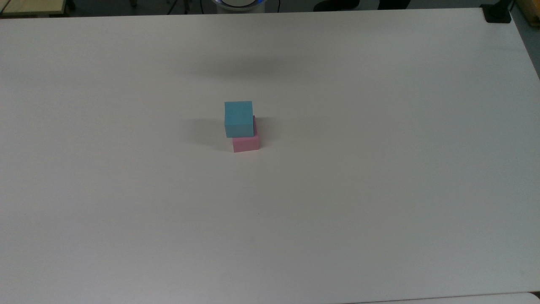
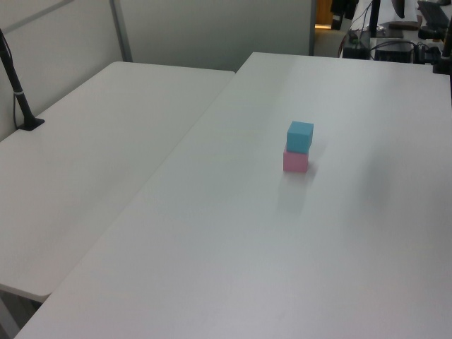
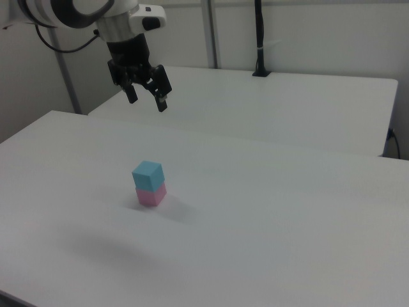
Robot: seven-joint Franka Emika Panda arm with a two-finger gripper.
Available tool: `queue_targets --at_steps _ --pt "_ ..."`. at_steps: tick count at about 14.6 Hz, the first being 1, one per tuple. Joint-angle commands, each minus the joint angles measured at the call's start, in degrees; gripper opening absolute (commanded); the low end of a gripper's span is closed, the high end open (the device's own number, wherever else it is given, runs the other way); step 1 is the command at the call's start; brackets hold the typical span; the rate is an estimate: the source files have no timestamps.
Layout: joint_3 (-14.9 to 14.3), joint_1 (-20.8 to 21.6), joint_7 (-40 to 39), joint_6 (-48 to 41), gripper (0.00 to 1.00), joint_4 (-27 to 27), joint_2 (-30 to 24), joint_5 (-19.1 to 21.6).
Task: Put blue cube on pink cube
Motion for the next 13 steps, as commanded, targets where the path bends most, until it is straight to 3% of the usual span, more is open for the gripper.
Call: queue_targets --at_steps 1,6,13 --pt "0.0 0.0 -0.7 -1.4 1.00 -0.5 -0.6 1.6" --pt "-0.4 0.1 6.2 -1.3 1.00 -0.4 -0.7 2.9" --pt "-0.3 -0.8 5.8 -1.2 1.00 -0.3 -0.9 2.9"
